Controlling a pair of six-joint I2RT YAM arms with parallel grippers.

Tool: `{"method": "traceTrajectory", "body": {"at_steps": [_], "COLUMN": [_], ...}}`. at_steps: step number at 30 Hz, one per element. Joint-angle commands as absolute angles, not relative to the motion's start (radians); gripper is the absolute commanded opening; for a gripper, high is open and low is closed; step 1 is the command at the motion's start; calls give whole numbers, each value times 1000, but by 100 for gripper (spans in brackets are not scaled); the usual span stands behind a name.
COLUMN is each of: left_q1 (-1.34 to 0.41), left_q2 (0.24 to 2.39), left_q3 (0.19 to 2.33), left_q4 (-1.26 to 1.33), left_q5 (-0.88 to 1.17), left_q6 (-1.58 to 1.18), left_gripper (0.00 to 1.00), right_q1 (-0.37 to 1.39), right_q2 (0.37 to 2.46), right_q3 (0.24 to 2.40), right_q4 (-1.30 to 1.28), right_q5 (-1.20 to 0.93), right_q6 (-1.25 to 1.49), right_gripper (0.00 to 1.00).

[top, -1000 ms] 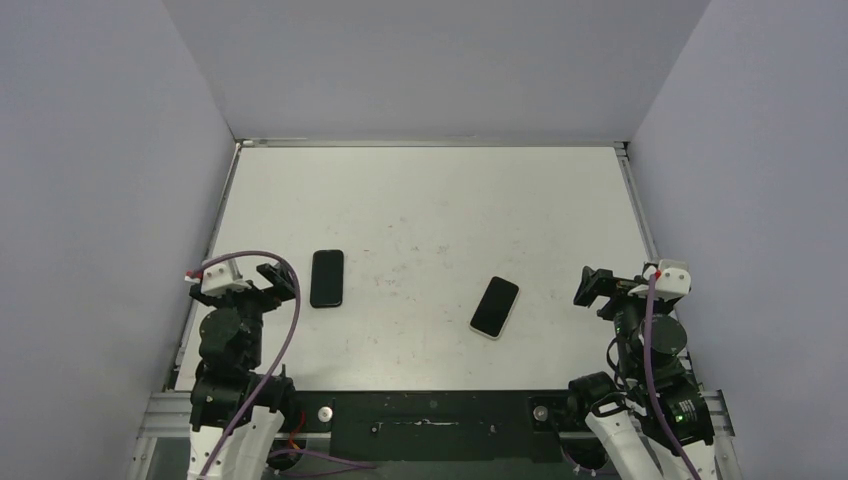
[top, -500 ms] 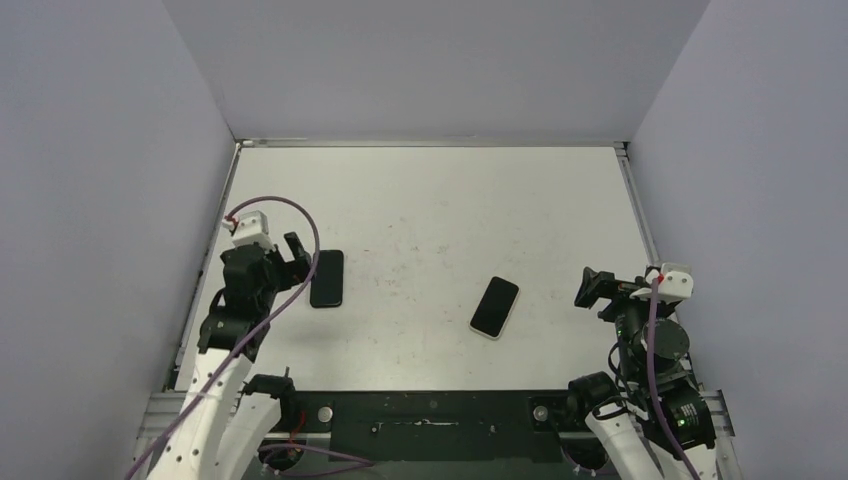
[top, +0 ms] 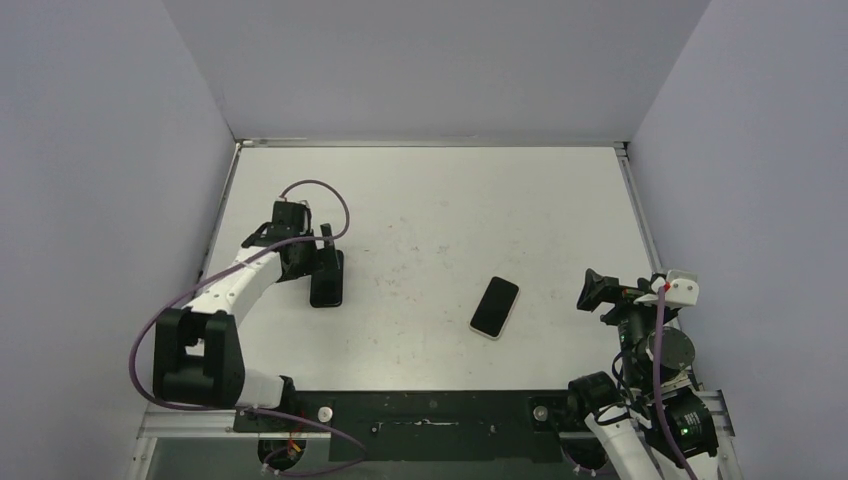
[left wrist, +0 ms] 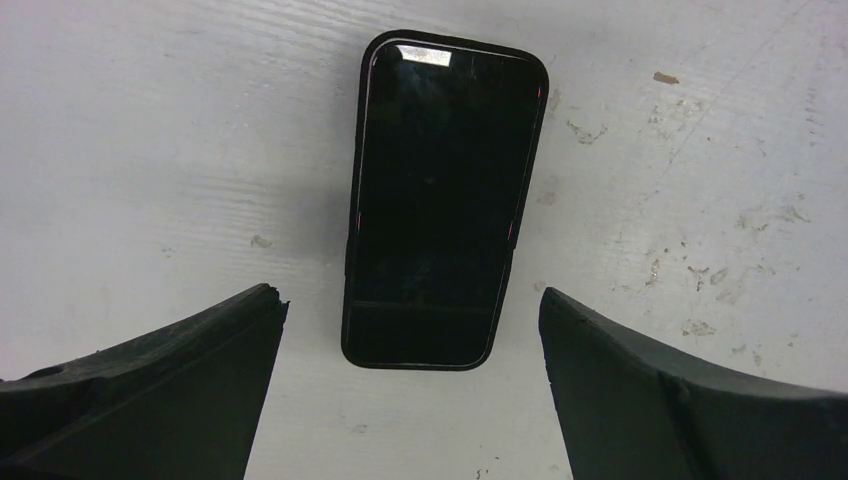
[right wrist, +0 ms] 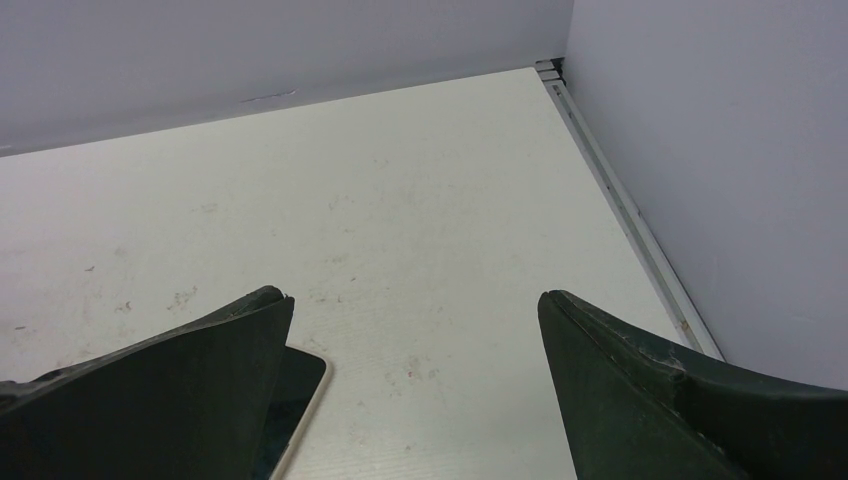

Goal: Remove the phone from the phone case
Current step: Pick up the phone at the center of the board.

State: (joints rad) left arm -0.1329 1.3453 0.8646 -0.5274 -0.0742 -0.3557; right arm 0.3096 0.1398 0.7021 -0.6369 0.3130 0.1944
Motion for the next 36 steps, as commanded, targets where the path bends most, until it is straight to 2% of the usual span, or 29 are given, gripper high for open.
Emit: {"method": "traceTrajectory", "body": {"at_steps": [1, 11, 25, 30, 36], "left_q1": [-147, -197, -217, -217, -217], "left_q2": [1448, 1637, 1746, 1775, 1737], "left_q3": [957, 1040, 1059, 1060, 1039], "left_q4": [-498, -478, -493, -501, -491], "left_q5": [-43, -105, -183, -162, -90], "left_q6": [-346, -322, -297, -296, -315], "left_gripper": [97, 97, 96, 87, 63], "right_q1": [316, 317, 302, 303, 308], "right_q2": [141, 175, 178, 175, 178], "right_q3": [696, 698, 699, 698, 698], "right_q4": [-596, -590, -590, -590, -584], "right_q5": [311, 290, 291, 290, 272], "right_q6": [186, 175, 175, 175, 166], "right_gripper": [100, 100, 100, 100, 100]}}
